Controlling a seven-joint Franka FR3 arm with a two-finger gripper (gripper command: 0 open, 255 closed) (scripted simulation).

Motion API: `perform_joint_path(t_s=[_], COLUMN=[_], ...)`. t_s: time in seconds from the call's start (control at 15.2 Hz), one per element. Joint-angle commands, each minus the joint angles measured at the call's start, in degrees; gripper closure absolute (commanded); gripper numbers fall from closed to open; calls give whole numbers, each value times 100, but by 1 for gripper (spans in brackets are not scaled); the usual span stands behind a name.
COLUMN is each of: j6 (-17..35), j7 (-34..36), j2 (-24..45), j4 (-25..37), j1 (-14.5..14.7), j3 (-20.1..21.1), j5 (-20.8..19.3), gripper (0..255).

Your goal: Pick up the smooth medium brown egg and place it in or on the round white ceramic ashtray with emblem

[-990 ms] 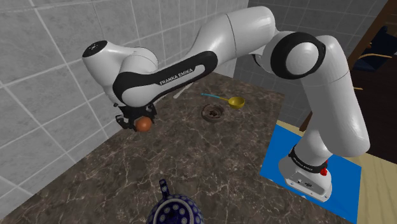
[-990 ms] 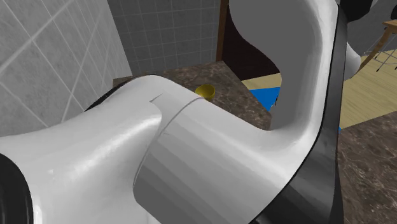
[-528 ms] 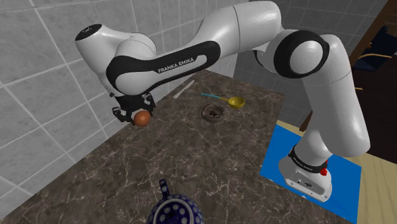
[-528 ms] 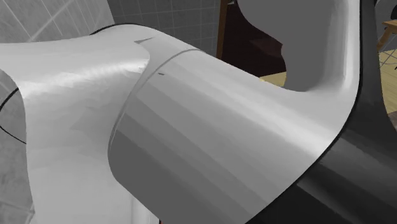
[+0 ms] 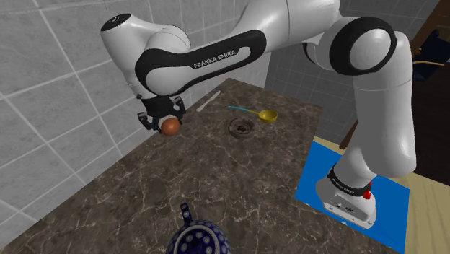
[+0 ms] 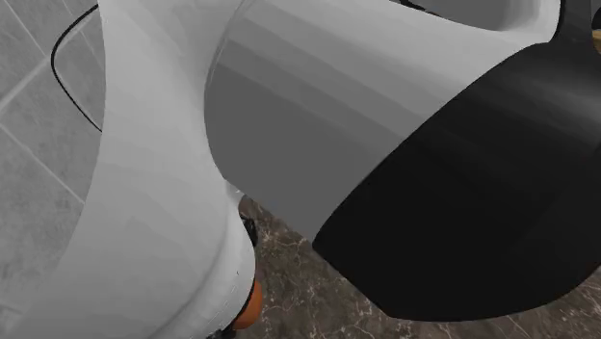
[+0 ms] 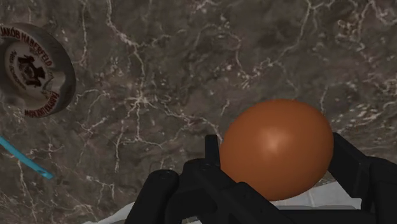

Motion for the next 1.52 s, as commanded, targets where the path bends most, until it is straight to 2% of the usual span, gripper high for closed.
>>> perform_joint_path(t_s=[0.0, 0.33, 0.66, 1.06, 1.32, 1.45], j6=[324, 909, 1344, 1695, 1867, 2024], j7=[-118, -580, -1202, -2043, -2711, -2667], j2=[-551, -1666, -2684, -3777, -4527, -4464], j4=[-821, -2320, -3543, -4752, -5536, -5636], j1=[-325, -922, -1348, -1663, -1846, -1844], j3=[45, 31, -130, -513, -912, -907], j5=[158, 549, 937, 1290, 1418, 1389], gripper=[255, 255, 255, 255, 255, 255])
